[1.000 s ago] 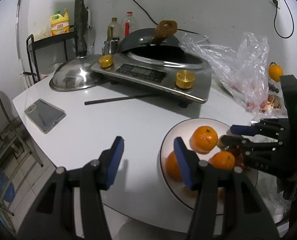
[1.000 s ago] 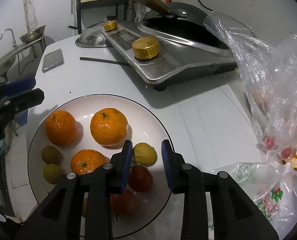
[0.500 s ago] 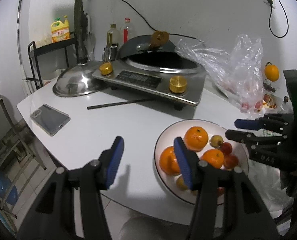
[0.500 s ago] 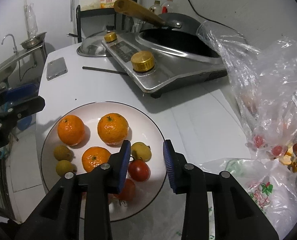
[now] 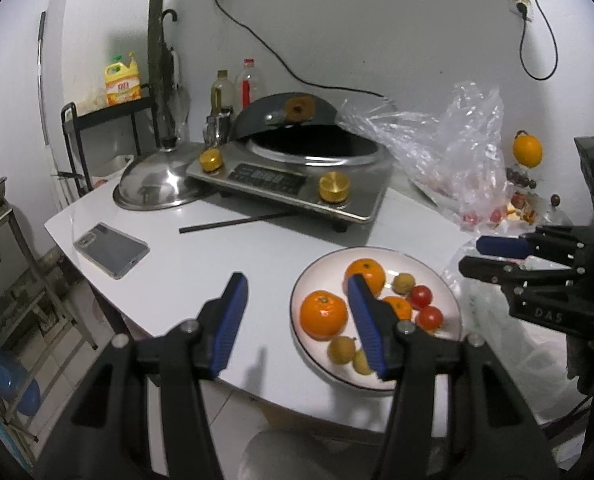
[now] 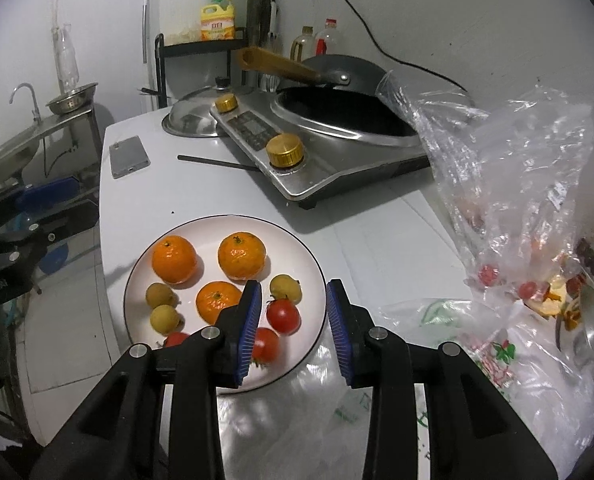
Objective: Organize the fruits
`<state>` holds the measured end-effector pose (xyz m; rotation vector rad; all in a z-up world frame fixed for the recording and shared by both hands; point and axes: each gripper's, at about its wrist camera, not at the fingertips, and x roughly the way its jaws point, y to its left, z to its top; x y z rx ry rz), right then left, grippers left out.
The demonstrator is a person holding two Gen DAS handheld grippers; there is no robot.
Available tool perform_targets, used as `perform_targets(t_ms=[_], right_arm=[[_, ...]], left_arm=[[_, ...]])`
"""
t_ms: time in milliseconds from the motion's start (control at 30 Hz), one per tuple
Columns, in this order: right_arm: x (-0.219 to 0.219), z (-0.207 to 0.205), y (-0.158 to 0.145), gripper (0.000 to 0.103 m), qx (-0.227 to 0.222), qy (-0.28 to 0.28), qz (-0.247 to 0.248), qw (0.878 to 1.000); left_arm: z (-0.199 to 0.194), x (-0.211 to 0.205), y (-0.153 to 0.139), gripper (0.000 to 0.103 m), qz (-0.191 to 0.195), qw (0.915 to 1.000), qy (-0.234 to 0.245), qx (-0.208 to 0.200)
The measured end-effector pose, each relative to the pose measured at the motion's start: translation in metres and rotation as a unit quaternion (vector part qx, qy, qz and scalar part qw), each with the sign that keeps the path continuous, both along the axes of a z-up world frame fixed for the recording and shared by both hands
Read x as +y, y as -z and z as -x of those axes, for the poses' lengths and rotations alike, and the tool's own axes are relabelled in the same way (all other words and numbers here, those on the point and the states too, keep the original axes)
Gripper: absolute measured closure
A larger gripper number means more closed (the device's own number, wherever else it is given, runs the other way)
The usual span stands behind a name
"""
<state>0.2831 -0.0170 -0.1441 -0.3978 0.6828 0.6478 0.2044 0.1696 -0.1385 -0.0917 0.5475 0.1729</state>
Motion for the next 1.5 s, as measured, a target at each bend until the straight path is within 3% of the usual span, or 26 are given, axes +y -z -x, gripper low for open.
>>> perform_targets(t_ms=[367,433,500,567,933,1167,1300,1400,1500], right_arm=[[-0.025,0.043,-0.026,0.066,-0.023,0.003,-0.016,1.000],[-0.031,0.052,-0.030,0.066,-0.027,0.003,-0.020,0.999],[-0.036,0.060,-0.033,0.065,-0.029,0.004,-0.022,0.999],[-0.041,0.069,-0.037,0.059,-0.032,0.004,-0.025,0.999],[-0.076,0.116,-0.064,0.059,-0.062,0.017,-0.041,0.997],[-0.099,0.152,-0.087,0.053,-0.089,0.025,-0.067,0.993],[-0.111,0.169,-0.100,0.050,-0.100,0.026,-0.083,0.991],[-0.122,0.183,-0.112,0.049,-0.114,0.031,-0.101,0.988],[-0.130,0.198,-0.125,0.041,-0.131,0.030,-0.114,0.984]], left_arm=[[0.037,-0.025,-0.015,0.048,-0.011,0.9999,0.007,-0.011],[0.045,-0.032,-0.018,0.045,-0.013,0.9998,0.010,-0.013],[0.052,-0.038,-0.021,0.036,-0.015,0.9996,0.013,-0.019],[0.060,-0.046,-0.026,0.036,-0.017,0.9994,0.018,-0.025],[0.102,-0.088,-0.051,0.034,-0.027,0.9968,0.048,-0.058],[0.136,-0.110,-0.075,0.025,-0.026,0.9934,0.061,-0.093],[0.154,-0.118,-0.090,0.009,-0.013,0.9910,0.067,-0.116],[0.165,-0.124,-0.103,0.008,-0.008,0.9886,0.071,-0.132],[0.173,-0.127,-0.115,0.007,0.000,0.9868,0.075,-0.144]])
